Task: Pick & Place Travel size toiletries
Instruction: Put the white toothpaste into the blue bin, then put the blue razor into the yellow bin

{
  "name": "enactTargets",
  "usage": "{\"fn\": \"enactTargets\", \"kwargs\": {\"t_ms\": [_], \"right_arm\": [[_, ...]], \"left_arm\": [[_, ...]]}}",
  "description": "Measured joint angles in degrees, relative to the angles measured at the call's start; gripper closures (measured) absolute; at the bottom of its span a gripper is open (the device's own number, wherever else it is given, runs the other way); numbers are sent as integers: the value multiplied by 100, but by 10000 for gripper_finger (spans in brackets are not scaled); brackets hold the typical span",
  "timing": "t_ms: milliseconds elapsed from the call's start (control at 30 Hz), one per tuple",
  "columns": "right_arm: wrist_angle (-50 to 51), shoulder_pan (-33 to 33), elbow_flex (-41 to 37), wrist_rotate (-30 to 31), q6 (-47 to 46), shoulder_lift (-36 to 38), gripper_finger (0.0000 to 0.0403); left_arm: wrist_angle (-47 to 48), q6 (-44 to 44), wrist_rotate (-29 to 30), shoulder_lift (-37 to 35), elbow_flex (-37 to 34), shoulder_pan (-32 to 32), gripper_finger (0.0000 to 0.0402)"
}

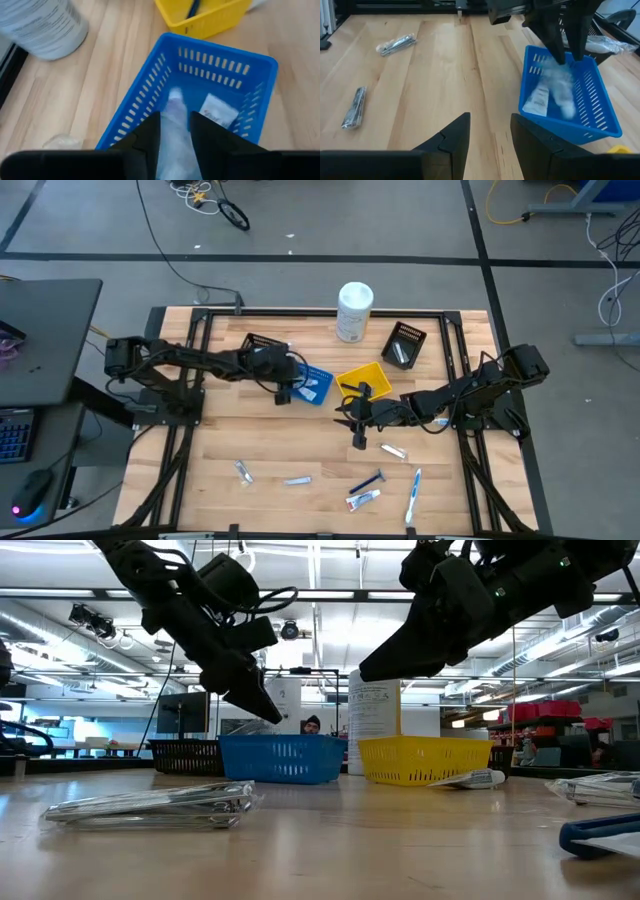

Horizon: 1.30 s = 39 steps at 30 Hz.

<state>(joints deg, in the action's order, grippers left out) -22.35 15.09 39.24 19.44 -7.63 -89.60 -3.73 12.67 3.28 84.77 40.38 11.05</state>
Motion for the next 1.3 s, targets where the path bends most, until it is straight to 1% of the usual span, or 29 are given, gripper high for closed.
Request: {"fn": "enactTargets", "kwargs": {"t_ms": [100, 233, 300, 367, 467, 633, 700, 767, 967, 1200, 1300], "right_arm": [[2, -4, 0, -2, 56, 0, 254], [2, -5, 0, -25, 112, 0, 253], [7, -20, 0, -178, 173, 2, 249], [15, -54, 0, -482, 206, 0, 243], [-149, -56, -2, -970, -3, 0, 233], [-313, 237, 135, -2293, -53, 2, 222], [-293, 403, 210, -2459, -317, 4, 221], [47, 586, 252, -2388, -599, 7, 222], [1305, 1312, 256, -1837, -1208, -130, 222], [1383, 2111, 256, -936, -1984, -531, 222], [1393, 2333, 258, -730, -2203, -615, 222]], "left_arm": [[-2, 156, 32, 0, 0, -4, 267], [-3, 151, 52, -2, 0, -2, 241], [-15, 133, 52, -2, 0, -2, 232], [-13, 129, 52, -2, 0, -2, 225], [-21, 125, 49, -2, 0, -2, 221], [-125, -26, 52, -2, 0, -2, 225], [-180, -84, 51, -2, 0, -2, 227], [-243, -188, 51, -2, 0, -2, 227], [-346, -337, 52, -4, 2, -2, 226], [-352, -381, 52, -4, 2, -2, 226], [-372, -356, 54, -4, 2, -2, 226]]}}
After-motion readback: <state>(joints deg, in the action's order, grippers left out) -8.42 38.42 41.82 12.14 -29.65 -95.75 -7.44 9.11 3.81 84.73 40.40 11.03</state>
